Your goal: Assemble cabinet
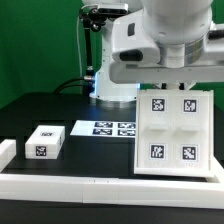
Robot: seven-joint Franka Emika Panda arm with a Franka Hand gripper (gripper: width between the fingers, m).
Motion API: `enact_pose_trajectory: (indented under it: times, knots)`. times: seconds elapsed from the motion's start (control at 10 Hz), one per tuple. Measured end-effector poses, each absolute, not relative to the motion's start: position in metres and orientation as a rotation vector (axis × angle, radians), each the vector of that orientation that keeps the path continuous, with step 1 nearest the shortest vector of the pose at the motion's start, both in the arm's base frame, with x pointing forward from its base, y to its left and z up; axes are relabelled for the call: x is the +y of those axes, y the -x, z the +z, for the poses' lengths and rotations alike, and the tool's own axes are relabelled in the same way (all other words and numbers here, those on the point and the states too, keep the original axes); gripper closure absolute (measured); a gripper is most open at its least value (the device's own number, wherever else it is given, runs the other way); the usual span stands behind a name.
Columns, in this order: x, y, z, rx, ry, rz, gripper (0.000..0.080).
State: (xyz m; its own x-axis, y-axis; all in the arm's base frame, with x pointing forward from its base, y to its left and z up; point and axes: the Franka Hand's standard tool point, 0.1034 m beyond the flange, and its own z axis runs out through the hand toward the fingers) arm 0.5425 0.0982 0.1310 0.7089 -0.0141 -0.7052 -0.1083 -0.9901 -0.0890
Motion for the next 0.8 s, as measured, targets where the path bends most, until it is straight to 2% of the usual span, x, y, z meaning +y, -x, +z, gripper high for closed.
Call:
enact_pose_trajectory:
  times: [0.7,0.8]
  knots:
    - [0.102,-0.552,0.13,0.067,2.753,1.242,0.0583]
    - [0.102,-0.552,0.129,0.067,2.753,1.241,0.0484]
